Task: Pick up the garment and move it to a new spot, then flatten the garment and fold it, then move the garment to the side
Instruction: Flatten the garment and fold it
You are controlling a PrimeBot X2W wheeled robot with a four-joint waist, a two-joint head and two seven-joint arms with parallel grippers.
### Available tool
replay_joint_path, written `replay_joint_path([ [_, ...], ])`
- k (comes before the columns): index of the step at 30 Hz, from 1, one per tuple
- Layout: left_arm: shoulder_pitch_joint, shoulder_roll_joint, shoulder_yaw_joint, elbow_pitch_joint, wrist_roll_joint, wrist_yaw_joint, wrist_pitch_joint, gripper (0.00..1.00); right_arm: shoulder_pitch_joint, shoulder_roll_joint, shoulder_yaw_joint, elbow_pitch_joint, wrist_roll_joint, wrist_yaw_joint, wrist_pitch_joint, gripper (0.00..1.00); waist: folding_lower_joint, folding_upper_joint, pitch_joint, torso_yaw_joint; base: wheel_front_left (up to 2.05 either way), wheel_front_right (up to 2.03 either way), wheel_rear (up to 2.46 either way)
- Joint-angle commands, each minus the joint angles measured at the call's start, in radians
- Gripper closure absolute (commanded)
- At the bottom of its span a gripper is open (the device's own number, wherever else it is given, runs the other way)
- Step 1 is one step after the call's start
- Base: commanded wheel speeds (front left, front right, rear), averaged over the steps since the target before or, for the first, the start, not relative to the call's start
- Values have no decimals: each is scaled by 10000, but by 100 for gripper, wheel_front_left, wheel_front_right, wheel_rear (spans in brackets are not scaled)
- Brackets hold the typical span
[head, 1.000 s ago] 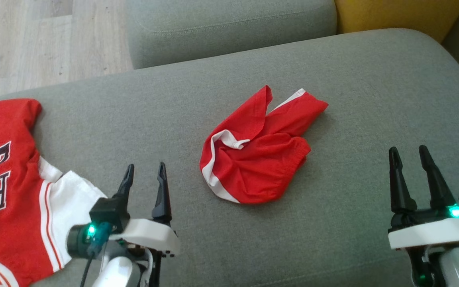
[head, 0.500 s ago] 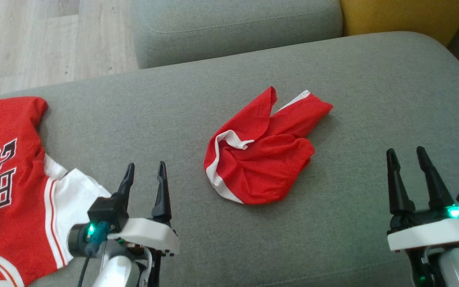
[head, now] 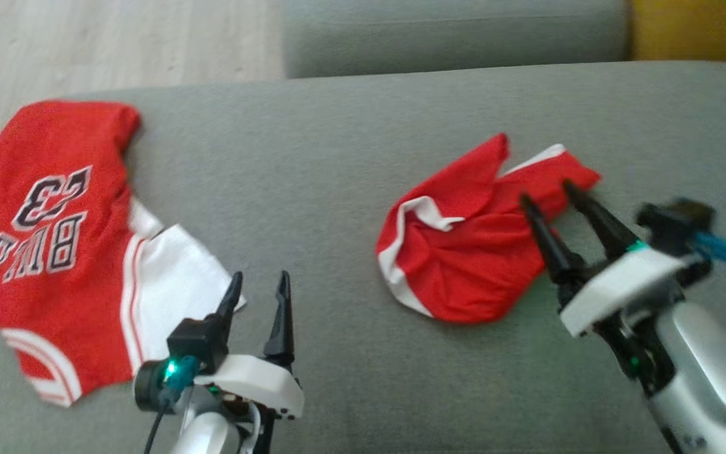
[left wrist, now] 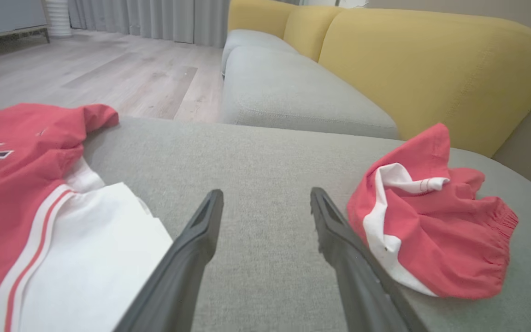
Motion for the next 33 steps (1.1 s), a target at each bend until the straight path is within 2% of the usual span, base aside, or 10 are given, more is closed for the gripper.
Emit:
replay_joint_path([
  [1, -594, -33, 233, -224, -107, -8, -122, 0, -483, -267, 396, -153, 40, -7, 242, 0, 0, 0, 185, 475, 0, 0, 0],
  [10, -836, -39, -491, -51, -760, 258, -122, 0, -2509, -930, 2796, 1683, 503, -7, 2935, 0, 0, 0, 256, 1638, 0, 0, 0],
  [14, -842, -40, -592, -42, -892, 373, -122, 0, -2923, -1060, 3222, 2386, 648, -7, 3577, 0, 0, 0, 238, 2016, 0, 0, 0],
  [20, -777, -40, -619, -18, -976, 433, -122, 0, -3303, -1124, 3369, 3019, 817, -7, 3936, 0, 0, 0, 215, 2321, 0, 0, 0],
  [21, -770, -40, -622, -6, -983, 431, -122, 0, -3346, -1130, 3378, 3103, 811, -7, 4012, 4, 0, 0, 214, 2339, 0, 0, 0],
  [22, -762, -40, -616, 2, -989, 435, -122, 0, -3387, -1122, 3351, 3150, 809, -7, 4005, 23, 0, 0, 210, 2350, 0, 0, 0],
  [24, -738, -40, -596, 17, -993, 448, -122, 0, -3436, -1079, 3271, 3241, 781, -7, 3926, 85, 0, 0, 185, 2350, 0, 0, 0],
  [25, -705, -41, -557, 49, -995, 452, -122, 0, -3452, -1037, 3248, 3309, 783, -7, 3921, 100, 0, 0, 153, 2305, 0, 0, 0],
  [33, -620, -41, -421, 232, -907, 390, -122, 0, -3463, -1085, 2870, 2879, 709, -7, 3001, 100, 0, 0, -156, 1788, 0, 0, 0],
])
